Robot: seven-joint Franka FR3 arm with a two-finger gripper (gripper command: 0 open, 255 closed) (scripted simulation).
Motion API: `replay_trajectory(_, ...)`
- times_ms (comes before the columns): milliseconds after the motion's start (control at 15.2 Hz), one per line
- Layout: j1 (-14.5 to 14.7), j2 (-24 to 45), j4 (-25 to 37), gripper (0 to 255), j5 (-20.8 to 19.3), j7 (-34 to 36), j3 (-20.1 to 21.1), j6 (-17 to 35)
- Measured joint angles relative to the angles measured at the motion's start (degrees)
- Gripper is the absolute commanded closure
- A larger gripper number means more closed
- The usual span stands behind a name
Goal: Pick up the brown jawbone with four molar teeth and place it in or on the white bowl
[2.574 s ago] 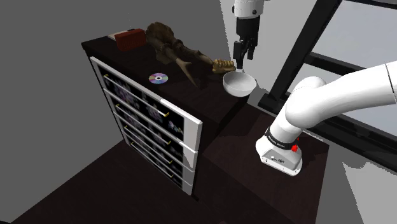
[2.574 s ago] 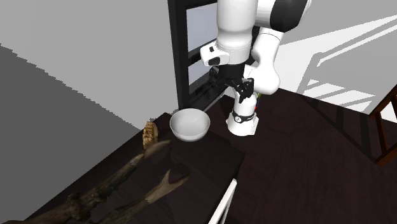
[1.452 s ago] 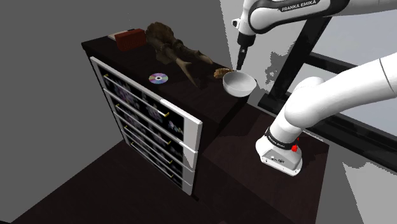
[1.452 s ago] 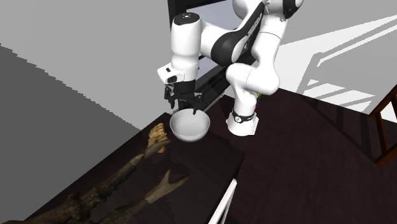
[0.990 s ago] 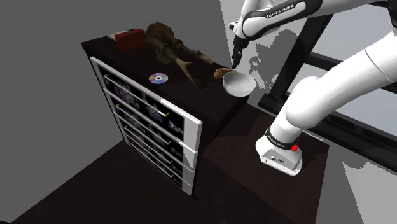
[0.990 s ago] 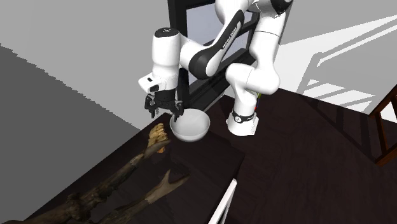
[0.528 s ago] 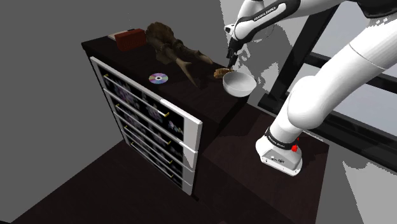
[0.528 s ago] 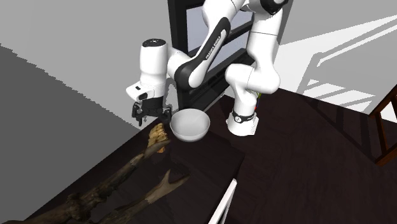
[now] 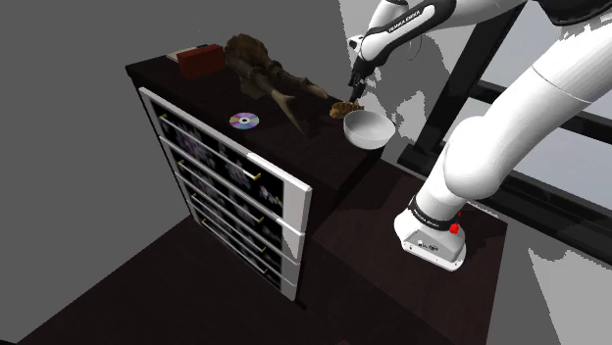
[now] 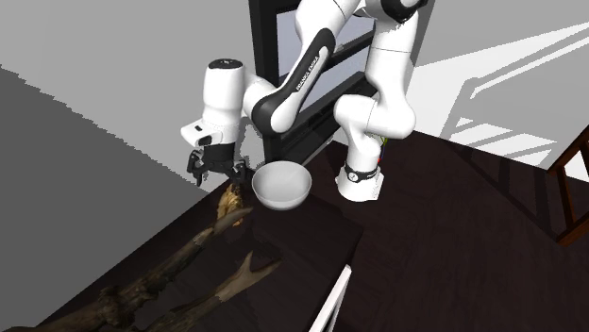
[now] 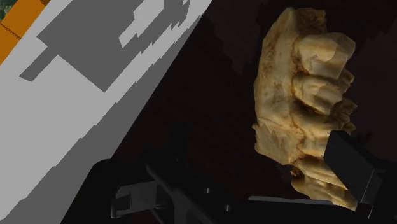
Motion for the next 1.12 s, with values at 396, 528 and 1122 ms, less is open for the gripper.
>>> replay_trajectory(396,0.17,0.08,0.21,255,-0.40,0.04,0.01,-0.56)
replay_trajectory(528,0.48,0.67,0.96,255,0.26,-0.74,-0.27,-1.07)
replay_trajectory(1122,0.59,0.89,-0.20,255,-0.91,1.25,0.70,-2.08)
